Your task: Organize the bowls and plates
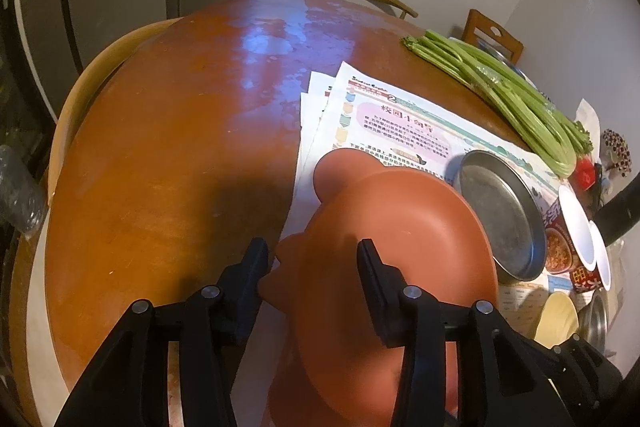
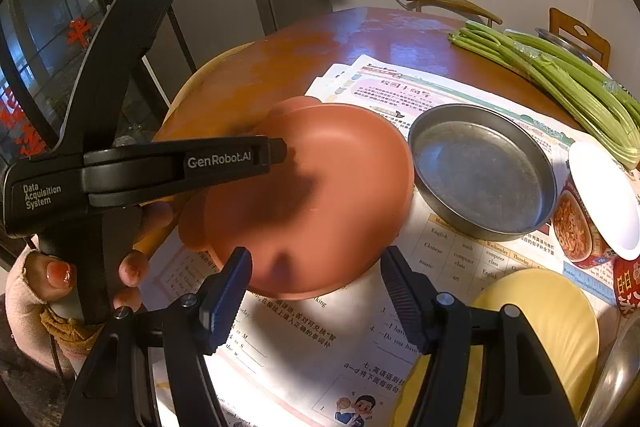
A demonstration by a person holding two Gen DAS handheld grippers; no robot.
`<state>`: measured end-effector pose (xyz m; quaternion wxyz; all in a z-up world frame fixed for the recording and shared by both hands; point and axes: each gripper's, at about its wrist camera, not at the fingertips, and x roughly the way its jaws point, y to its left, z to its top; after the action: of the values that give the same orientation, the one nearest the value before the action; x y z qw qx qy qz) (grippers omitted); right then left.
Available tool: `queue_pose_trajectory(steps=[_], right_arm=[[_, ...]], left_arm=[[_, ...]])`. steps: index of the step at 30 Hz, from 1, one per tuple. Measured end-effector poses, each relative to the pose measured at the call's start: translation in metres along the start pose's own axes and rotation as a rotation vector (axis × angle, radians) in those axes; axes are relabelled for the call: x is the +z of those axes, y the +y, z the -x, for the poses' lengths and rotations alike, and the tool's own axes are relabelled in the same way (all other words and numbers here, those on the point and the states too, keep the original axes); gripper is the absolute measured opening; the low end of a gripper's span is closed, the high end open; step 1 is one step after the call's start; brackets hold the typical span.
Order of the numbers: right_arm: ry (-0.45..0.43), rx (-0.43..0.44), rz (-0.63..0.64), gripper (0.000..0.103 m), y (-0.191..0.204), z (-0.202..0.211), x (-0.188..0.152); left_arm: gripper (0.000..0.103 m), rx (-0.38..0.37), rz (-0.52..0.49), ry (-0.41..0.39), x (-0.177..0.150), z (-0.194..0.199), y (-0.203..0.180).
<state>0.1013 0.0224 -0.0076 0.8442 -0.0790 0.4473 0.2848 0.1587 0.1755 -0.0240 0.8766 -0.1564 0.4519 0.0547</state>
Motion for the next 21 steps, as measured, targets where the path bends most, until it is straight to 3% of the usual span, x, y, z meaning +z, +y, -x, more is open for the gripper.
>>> queue_pose_trajectory(steps=[9, 21], right_arm=[[-0.009, 0.014, -0.036, 0.067, -0.011, 0.005, 0.001], [-0.065, 0.006, -0.031, 0.067, -0.018, 0.036, -0.002]], left_arm=[[0.054, -0.008, -0.004, -0.011, -0.002, 0.010, 0.003], [0.065, 0.007, -0.013, -0.083, -0.009, 0.053, 0.003]])
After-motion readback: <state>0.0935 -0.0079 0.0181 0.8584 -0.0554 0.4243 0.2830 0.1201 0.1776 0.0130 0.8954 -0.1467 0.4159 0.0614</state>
